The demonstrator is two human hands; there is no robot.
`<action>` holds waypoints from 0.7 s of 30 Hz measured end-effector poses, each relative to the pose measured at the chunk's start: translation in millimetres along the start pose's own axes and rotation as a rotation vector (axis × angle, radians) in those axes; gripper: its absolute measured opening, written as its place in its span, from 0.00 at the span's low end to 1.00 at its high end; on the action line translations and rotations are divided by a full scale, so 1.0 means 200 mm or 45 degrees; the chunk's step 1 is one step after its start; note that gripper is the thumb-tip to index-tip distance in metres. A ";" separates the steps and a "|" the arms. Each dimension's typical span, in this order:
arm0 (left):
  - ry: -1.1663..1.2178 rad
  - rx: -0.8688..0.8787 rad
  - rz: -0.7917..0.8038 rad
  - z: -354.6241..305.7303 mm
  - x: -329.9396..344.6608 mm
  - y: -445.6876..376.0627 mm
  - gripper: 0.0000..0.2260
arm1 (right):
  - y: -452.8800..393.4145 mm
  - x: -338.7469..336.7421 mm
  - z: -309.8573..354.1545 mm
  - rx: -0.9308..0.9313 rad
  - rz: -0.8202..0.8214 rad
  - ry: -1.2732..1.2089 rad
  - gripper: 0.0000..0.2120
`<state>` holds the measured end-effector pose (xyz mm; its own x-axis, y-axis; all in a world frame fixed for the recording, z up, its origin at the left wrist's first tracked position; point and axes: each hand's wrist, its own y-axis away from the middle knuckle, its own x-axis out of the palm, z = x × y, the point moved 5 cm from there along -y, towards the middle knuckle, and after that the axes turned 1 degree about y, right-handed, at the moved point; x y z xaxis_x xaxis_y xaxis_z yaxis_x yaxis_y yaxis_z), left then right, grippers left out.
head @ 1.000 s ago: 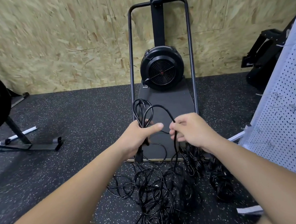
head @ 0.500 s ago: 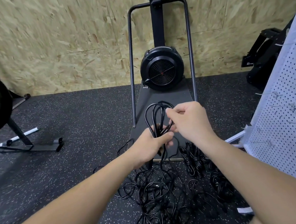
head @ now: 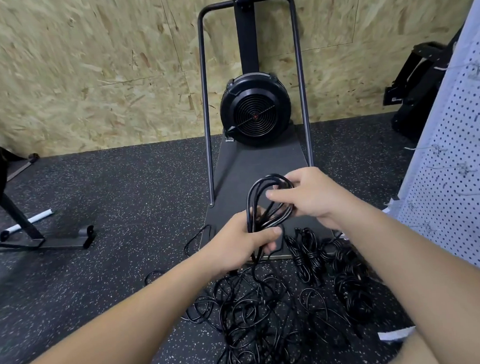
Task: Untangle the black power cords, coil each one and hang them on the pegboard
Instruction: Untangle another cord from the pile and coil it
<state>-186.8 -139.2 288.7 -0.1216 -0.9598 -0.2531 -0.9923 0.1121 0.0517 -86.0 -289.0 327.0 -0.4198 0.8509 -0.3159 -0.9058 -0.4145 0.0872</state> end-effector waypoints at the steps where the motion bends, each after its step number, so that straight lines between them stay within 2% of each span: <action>1: 0.037 0.021 -0.006 -0.01 -0.01 0.00 0.04 | 0.01 -0.01 0.00 0.023 0.038 -0.056 0.11; 4: 0.203 0.026 0.007 -0.02 0.01 0.02 0.11 | 0.02 0.00 0.02 -0.009 0.162 -0.183 0.08; 7: 0.353 -0.004 0.062 -0.06 0.02 0.03 0.19 | 0.04 0.01 0.07 -0.046 0.365 -0.567 0.06; 10: 0.483 -0.020 0.113 -0.10 0.01 0.05 0.17 | 0.06 0.01 0.11 -0.051 0.506 -0.833 0.06; 12: 0.480 -0.021 0.126 -0.10 0.02 0.05 0.15 | 0.06 0.02 0.13 -0.050 0.524 -0.798 0.11; 14: 0.436 -0.018 0.153 -0.09 0.03 0.05 0.17 | 0.05 0.02 0.13 -0.057 0.436 -0.651 0.17; 16: 0.356 -0.006 0.238 -0.10 0.05 0.06 0.19 | 0.04 0.03 0.12 -0.051 0.242 -0.523 0.16; 19: 0.273 -0.031 0.366 -0.11 0.06 0.07 0.16 | 0.03 0.03 0.11 0.005 0.010 -0.436 0.20; 21: 0.336 -0.093 0.439 -0.10 0.06 0.08 0.16 | 0.03 0.03 0.12 0.003 -0.094 -0.373 0.23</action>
<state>-203.3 -154.4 306.8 -0.4262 -0.9035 0.0458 -0.8895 0.4278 0.1608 -94.6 -279.6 347.8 -0.3509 0.9357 -0.0352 -0.9345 -0.3476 0.0766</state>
